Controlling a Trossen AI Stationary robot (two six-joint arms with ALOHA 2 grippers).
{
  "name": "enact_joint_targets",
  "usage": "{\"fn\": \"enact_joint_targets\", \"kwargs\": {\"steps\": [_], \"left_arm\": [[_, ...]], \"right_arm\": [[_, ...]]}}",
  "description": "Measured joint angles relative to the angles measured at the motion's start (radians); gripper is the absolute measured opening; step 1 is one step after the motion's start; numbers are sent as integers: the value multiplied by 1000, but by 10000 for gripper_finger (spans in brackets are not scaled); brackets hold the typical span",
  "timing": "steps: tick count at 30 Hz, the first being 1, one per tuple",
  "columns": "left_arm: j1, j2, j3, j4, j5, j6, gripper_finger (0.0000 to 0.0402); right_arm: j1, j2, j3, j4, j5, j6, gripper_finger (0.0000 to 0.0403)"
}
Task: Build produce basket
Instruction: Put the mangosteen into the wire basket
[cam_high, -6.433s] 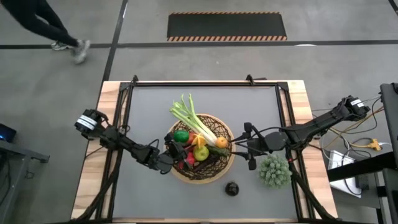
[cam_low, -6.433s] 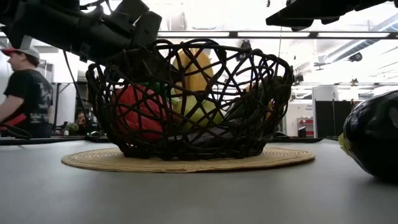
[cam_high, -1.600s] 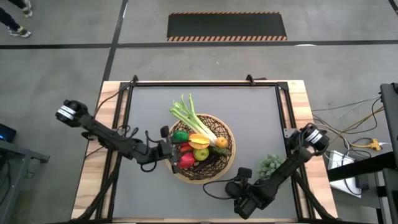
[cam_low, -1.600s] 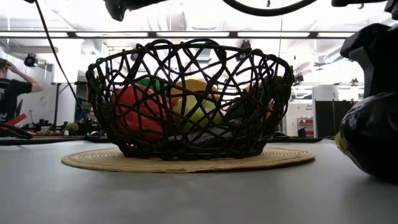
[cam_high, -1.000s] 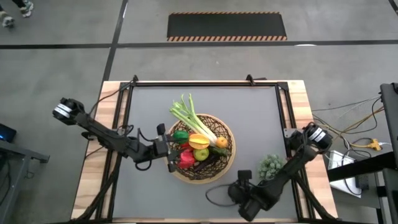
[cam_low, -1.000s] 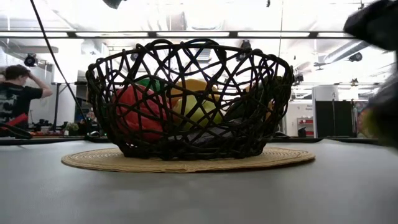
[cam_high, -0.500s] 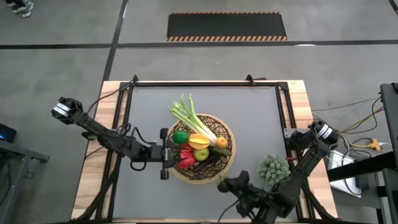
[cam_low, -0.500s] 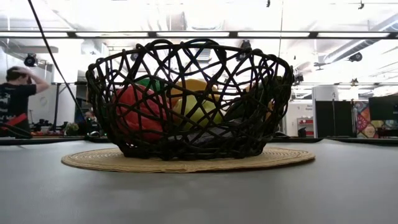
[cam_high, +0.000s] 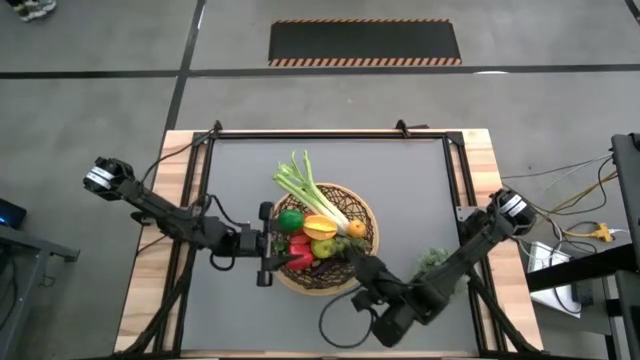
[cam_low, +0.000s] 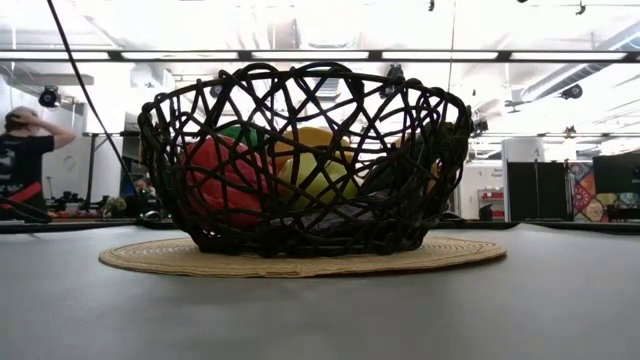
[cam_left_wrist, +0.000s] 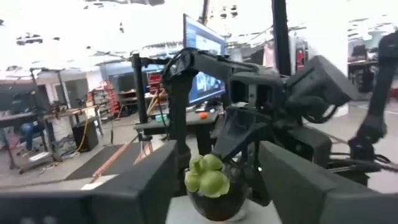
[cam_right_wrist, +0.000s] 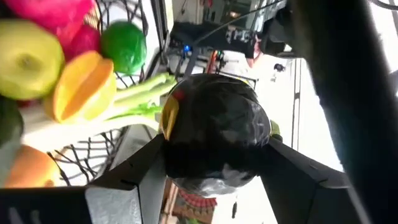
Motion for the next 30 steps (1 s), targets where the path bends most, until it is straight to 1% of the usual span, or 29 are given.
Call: {"fn": "enact_joint_targets", "kwargs": {"steps": [3, 5, 7, 9, 12, 13, 19, 23, 30], "left_arm": [[28, 7, -1, 0, -1, -36, 250], [51, 24, -3, 2, -1, -52, 278], [73, 52, -4, 3, 5, -56, 298], [97, 85, -4, 11, 55, -79, 310], [130, 130, -4, 37, 165, -133, 317], [139, 145, -4, 47, 187, -151, 317], [175, 228, -5, 119, 204, -206, 318], [179, 282, 2, 175, 241, -227, 318], [183, 374, 49, 252, 260, -233, 318]], "right_arm": [[-17, 0, 0, -2, -12, -38, 205], [-22, 0, 0, 0, -42, -57, 205], [-28, 0, 0, 0, -71, -60, 205], [-34, 0, 0, 1, -81, -59, 205], [-39, 0, 0, 1, -81, -60, 205], [-39, 0, 0, 0, -81, -61, 205], [-40, 0, 0, 1, -81, -67, 205], [-40, 0, 0, 1, -81, -68, 205], [-40, 0, -1, 1, -81, -72, 205]]}}
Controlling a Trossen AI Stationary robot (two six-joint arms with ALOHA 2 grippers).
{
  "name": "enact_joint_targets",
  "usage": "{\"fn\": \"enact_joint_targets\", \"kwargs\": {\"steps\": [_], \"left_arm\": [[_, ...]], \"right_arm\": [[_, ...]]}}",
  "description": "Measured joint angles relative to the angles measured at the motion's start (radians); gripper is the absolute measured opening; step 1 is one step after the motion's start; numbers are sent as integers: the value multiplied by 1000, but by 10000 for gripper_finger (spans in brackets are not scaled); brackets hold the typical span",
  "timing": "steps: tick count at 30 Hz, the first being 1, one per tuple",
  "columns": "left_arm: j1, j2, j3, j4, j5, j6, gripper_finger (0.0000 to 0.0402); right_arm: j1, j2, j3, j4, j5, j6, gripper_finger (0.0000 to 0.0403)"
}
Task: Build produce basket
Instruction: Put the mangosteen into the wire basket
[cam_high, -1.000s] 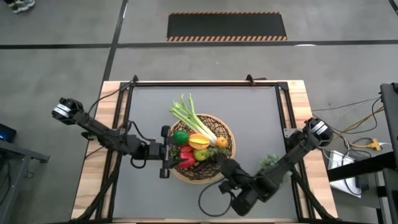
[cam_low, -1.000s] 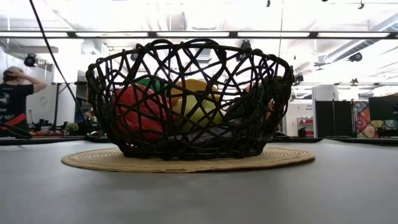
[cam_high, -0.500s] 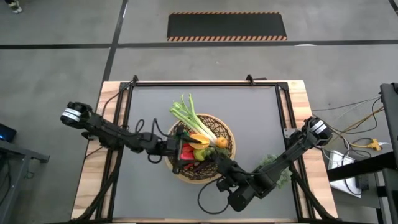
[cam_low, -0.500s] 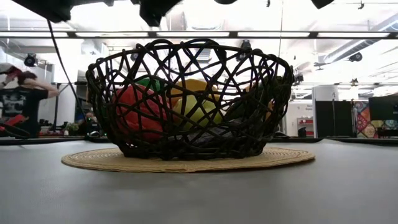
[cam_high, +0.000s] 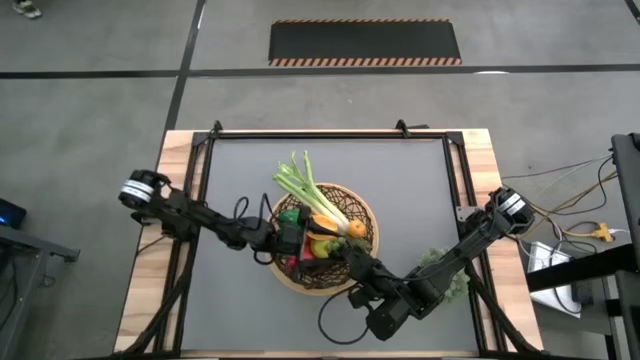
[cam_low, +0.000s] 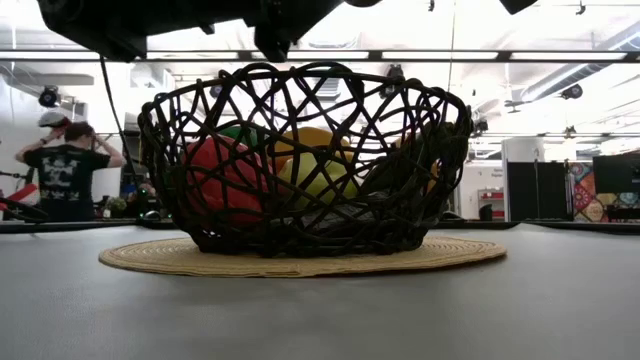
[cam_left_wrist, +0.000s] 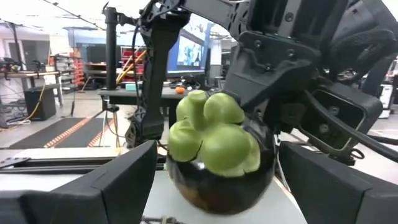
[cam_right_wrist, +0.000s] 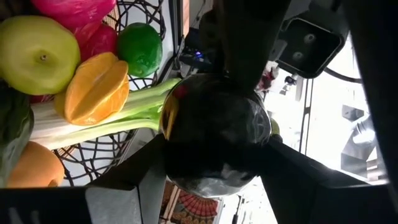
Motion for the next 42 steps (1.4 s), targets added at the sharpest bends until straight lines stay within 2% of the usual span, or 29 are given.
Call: {"fn": "enact_joint_targets", "kwargs": {"steps": [4, 12, 15, 24, 29, 35, 42], "left_arm": [[0, 28, 29, 8, 6, 2, 308], [-6, 33, 29, 3, 1, -6, 240], [-6, 33, 28, 4, -6, -12, 226], [-6, 32, 23, 3, -13, 9, 222], [-6, 29, 6, 0, -44, 8, 221], [-9, 22, -1, -84, -169, -6, 220], [-15, -23, -1, -279, -217, -90, 220]], "right_arm": [[0, 0, 0, -2, -7, 1, 205], [-14, -1, 0, -5, -26, 39, 206], [-27, -1, 0, -9, -26, 65, 212], [-25, -2, 0, 3, -31, 186, 298], [-9, -8, 0, -11, -30, 250, 330], [3, -41, 0, -107, -43, 431, 334], [3, -76, 0, -281, -79, 726, 333]]}}
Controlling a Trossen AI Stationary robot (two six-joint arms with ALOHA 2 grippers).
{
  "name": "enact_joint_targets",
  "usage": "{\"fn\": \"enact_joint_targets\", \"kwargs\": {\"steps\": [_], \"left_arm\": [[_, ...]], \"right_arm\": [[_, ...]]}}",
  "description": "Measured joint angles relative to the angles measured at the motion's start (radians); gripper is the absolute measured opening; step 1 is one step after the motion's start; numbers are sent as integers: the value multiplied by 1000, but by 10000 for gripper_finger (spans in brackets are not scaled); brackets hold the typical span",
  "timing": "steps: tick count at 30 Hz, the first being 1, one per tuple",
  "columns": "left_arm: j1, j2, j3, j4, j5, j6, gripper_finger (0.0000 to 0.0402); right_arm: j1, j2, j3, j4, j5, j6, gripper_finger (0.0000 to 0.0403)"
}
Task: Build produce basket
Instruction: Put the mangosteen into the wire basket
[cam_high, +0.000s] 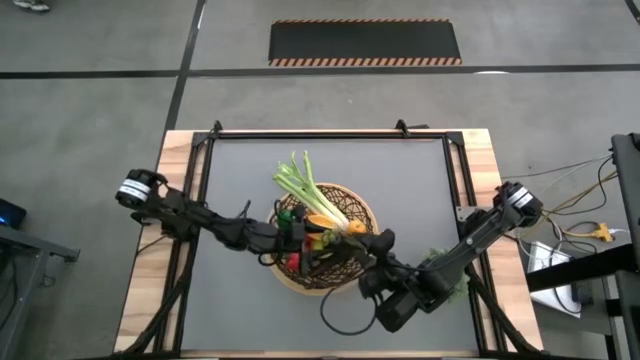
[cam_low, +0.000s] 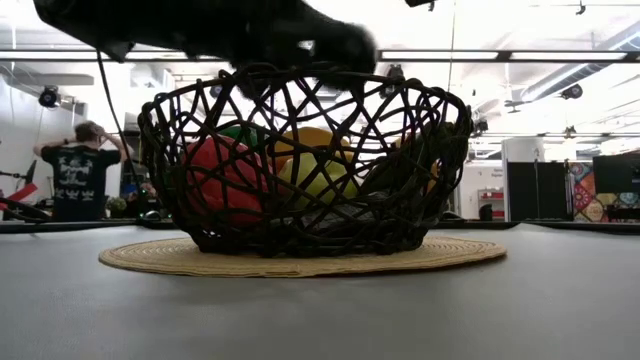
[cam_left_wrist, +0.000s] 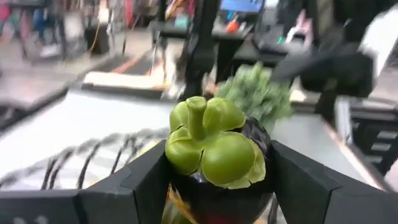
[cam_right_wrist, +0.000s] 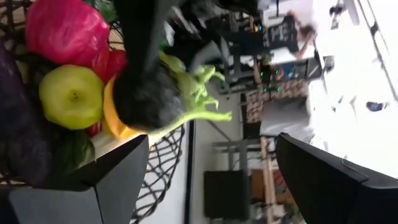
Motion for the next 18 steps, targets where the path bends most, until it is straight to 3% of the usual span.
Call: {"fn": "enact_joint_targets", "kwargs": {"steps": [7, 18], "left_arm": [[-26, -57, 16, -377, -39, -75, 220], [-44, -51, 8, -360, 87, -64, 228]], "right_arm": [[0, -28, 0, -148, 1, 256, 331], [0, -42, 0, -188, 8, 336, 329]]}}
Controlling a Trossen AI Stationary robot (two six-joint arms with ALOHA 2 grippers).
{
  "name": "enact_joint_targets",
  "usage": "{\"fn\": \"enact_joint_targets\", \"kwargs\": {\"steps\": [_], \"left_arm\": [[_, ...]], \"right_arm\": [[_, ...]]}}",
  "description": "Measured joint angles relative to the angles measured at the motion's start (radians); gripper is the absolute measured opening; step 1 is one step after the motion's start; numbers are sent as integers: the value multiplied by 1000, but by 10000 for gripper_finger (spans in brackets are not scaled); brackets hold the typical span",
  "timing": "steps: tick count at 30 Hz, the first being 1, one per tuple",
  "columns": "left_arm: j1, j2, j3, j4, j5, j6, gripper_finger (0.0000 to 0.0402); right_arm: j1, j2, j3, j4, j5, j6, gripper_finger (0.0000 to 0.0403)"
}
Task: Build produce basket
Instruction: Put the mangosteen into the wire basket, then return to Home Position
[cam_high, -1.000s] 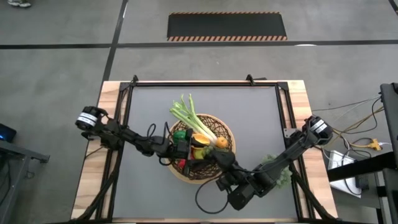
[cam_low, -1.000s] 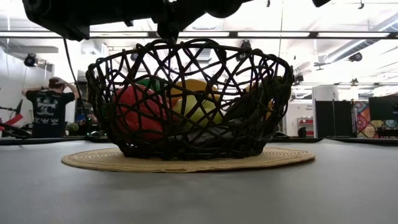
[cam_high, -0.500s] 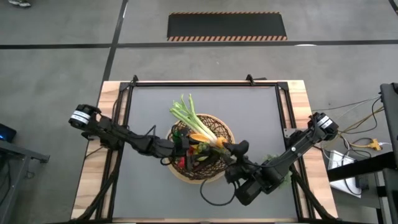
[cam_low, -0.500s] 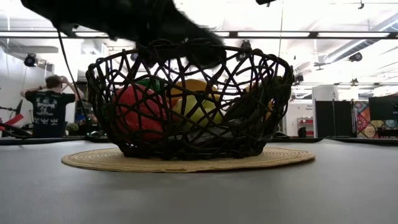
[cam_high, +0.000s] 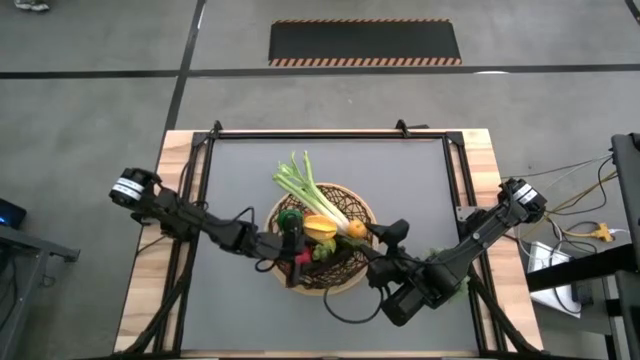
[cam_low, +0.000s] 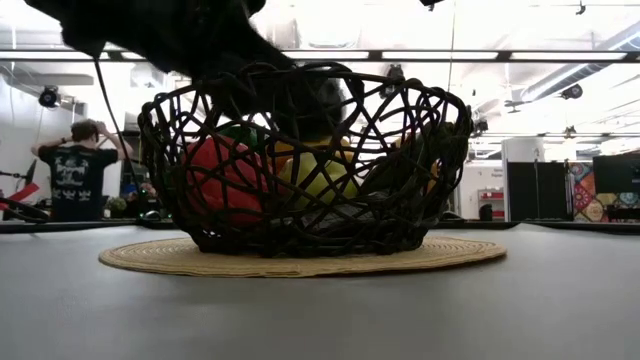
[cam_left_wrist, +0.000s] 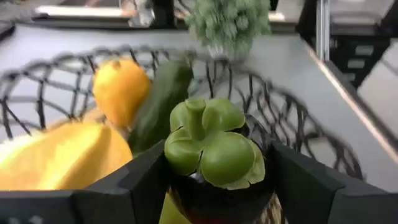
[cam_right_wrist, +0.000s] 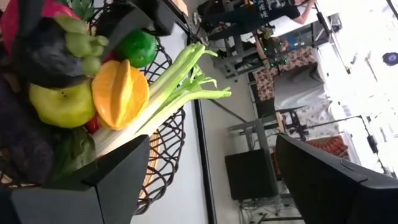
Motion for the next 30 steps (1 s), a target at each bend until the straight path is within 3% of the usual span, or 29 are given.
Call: {"fn": "enact_joint_targets", "kwargs": {"steps": [11, 19, 26, 30], "left_arm": [[-1, 0, -10, -32, 0, 11, 290], [-2, -12, -10, -36, 1, 8, 297], [-67, -175, -4, -115, 47, 97, 297], [-169, -289, -33, -155, -56, 199, 297]], "right_arm": [[0, 0, -37, -9, -6, 95, 329], [0, 0, -63, -3, -7, 120, 329], [-30, -5, -110, 33, -51, 148, 329], [-96, -14, -179, 270, -190, 11, 329]]}}
